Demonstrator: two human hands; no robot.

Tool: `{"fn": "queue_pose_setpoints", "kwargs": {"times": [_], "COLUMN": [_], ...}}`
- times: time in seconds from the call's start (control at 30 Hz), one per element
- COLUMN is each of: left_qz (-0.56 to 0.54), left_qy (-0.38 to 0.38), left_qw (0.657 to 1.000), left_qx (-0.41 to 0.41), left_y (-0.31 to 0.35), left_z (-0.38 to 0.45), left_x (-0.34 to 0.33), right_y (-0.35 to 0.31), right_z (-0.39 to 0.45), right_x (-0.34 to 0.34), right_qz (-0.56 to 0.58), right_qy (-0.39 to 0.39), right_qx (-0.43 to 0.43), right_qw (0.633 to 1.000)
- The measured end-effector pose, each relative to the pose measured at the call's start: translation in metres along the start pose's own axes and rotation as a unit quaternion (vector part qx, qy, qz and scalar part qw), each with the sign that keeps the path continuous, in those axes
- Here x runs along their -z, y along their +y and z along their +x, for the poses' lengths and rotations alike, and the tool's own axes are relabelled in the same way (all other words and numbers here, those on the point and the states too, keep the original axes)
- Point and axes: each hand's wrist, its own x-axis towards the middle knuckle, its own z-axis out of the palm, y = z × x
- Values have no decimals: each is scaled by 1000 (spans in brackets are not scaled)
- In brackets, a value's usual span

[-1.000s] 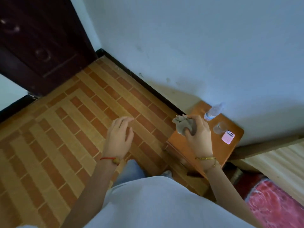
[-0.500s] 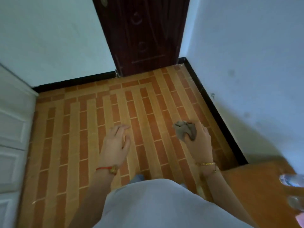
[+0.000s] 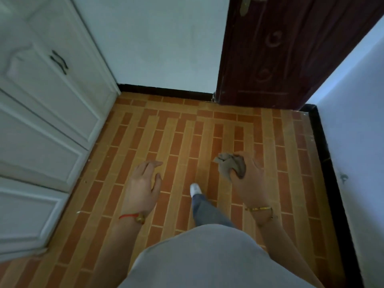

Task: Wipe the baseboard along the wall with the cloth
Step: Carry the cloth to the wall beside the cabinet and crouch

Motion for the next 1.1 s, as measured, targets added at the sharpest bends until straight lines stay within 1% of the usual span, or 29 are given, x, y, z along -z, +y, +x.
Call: {"fn": "queue_pose_setpoints", "kwargs": {"times": [0.13,0.23,0.33,0.47,0.57,0.73,0.87,1.0,1.1], "left_qz": [8,13,18,25,33,22,13,12,13], "left_qy": [21,42,73,98,114,131,134,133,131], "left_qw": [999,997,993,988,984,976,973,968,969], "left_qx": [45,68,91,114,130,171,187,212,209], "left_y": [-33,-56,-71,-97,-117,-156,-202,-261,-313], "left_z": [51,102,159,235,273,313,345,396,446], "left_x": [4,10,25,47,59,65,63,71,94], "right_y": [-19,-29,-45,-79,-109,-136,-140,-156,-188], "right_z": [69,130,201,295,350,412,449,499,547], "right_x": [-37,-63,-82,-111,-134,-179,-224,-278,-318], "right_qz": [33,15,21,24,11,38,34,31,14], "right_qy": [-34,-54,-84,-107,-126,-148,-158,-155,-143], "right_qx": [20,33,41,75,96,122,117,92,111], "right_qw": [999,998,995,991,987,981,980,983,983]}}
